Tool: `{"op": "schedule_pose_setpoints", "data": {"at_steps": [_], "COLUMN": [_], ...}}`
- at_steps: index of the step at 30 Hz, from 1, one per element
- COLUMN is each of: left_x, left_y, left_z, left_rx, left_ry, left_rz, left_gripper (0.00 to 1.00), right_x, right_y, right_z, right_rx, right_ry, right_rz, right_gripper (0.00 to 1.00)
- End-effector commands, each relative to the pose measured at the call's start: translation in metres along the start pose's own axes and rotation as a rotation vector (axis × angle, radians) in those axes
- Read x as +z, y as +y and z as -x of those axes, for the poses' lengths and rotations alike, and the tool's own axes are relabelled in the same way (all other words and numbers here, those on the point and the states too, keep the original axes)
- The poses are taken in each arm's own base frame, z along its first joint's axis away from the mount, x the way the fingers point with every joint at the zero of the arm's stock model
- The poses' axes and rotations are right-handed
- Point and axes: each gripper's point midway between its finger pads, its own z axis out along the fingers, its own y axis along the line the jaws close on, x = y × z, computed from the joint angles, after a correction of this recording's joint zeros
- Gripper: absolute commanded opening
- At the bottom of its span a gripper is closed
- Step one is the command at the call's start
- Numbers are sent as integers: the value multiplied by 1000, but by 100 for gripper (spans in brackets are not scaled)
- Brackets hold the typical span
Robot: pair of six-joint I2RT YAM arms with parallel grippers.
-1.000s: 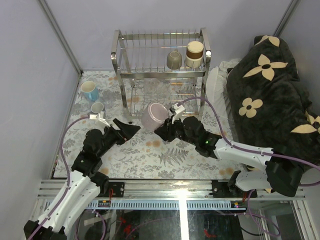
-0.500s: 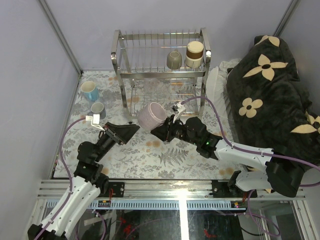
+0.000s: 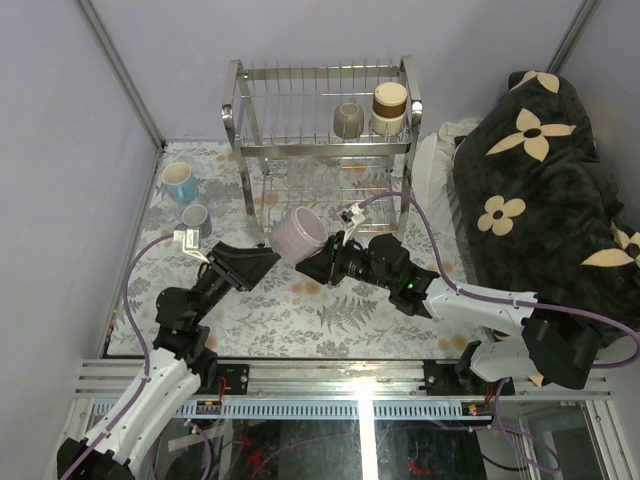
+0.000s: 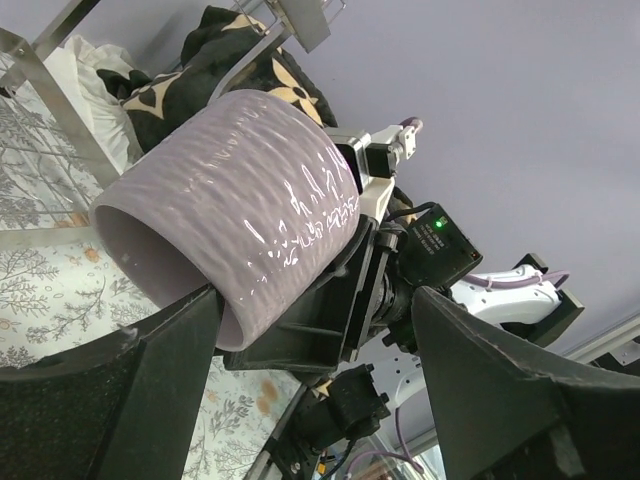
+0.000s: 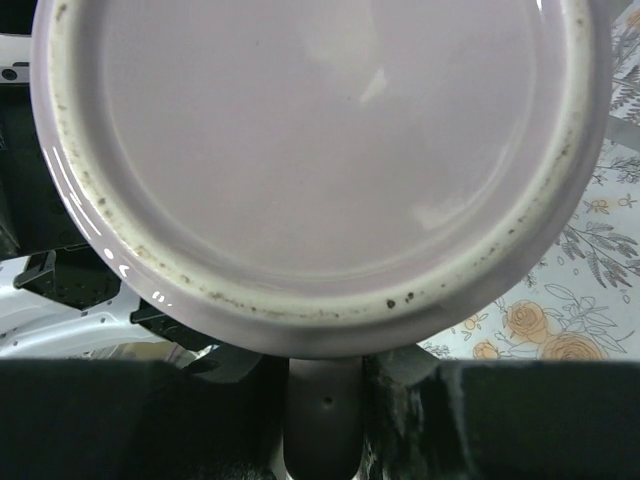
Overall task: Unload the cups from the dish rack
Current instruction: Place the cup at the center of the board.
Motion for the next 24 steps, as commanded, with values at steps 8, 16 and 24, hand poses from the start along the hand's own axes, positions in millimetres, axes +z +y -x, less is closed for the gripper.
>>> {"op": "schedule_pose_setpoints", "data": {"at_steps": [8,16,24], "left_x": [3,0,-4], "left_y": [-19,-27,-38], "left_z": [1,1,4], "left_rx": [6,-20,-30], "left_ry": [-3,-26,-50], "left_rz": [-106,-169,-227], "left_gripper": [70,57,51], "right_x": [4,10,9], "right_y": [76,83,90], "right_z": [55,53,52], "right_rx": [-35,-13,29], "right_ry": [-173,-169,-199], "right_rz": [254,296,362], "right_gripper": [0,0,0]}}
